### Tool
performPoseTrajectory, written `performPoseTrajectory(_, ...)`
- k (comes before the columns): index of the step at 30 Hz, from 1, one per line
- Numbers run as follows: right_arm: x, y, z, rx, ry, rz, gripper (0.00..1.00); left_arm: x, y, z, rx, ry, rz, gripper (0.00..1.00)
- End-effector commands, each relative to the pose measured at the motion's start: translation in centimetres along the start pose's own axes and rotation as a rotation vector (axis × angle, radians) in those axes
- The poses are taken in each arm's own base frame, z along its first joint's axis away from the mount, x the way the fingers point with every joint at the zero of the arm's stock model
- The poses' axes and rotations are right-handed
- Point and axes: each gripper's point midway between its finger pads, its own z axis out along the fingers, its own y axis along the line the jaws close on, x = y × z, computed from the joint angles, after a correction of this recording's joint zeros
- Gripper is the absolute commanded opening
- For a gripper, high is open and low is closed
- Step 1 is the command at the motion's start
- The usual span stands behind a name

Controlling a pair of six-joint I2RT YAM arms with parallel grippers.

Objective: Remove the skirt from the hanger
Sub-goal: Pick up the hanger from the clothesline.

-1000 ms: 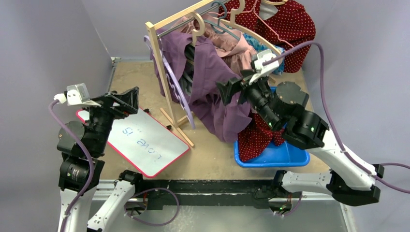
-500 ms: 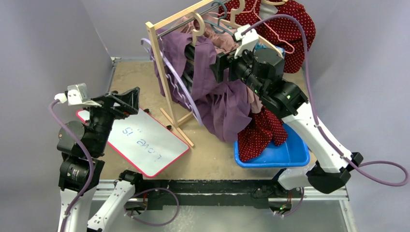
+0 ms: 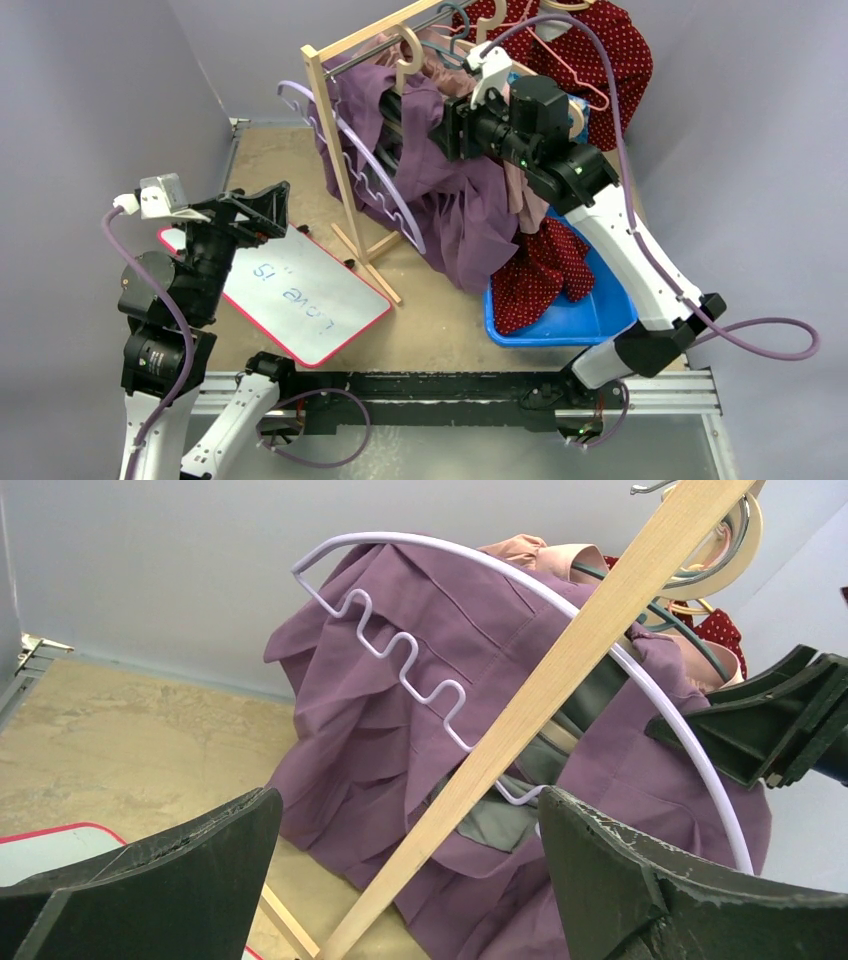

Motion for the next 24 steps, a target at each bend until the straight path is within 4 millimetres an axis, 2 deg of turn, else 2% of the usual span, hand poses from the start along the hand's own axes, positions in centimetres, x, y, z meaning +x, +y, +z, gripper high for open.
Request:
performPoseTrajectory(1, -0.7, 1.9, -0.5, -0.108, 0.007, -0.026, 0.56, -0.5, -0.6, -0.1, 0.027, -0.019, -0.013, 1.00)
performPoseTrajectory(5, -0.6, 2.8, -0.1, -0.169, 0.025, -0.057, 0.53, -0.5, -0.6, 0.0, 0.030, -0.022, -0.022, 1.00)
performPoseTrajectory(9, -1.0, 2.8, 0.4, -0.178, 0.015, -0.080, 0.43, -0.5, -0.7, 0.1, 0.032, -0.021, -0.026, 1.00)
performPoseTrajectory(14, -2.2, 2.7, 0.6, -0.168, -0.038, -0.093, 0.23, -0.8, -0.9, 0.1, 0.035, -0.026, -0.030, 1.00)
performPoseTrajectory(16, -2.8, 2.7, 0.7, -0.166, -0.064, -0.093, 0.12, -0.9, -0.9, 0.0, 0.035, -0.028, -0.031, 1.00)
performPoseTrajectory(19, -4.2, 2.9, 0.5, -0.168, -0.132, -0.092, 0.00, -1.1, -1.0, -0.1, 0.036, -0.033, -0.032, 1.00)
performPoseTrajectory(24, -6.9, 3.3, -0.8, -0.182, -0.286, -0.068, 0.00, -1.4, -1.1, -0.2, 0.037, -0.037, -0.035, 1.00)
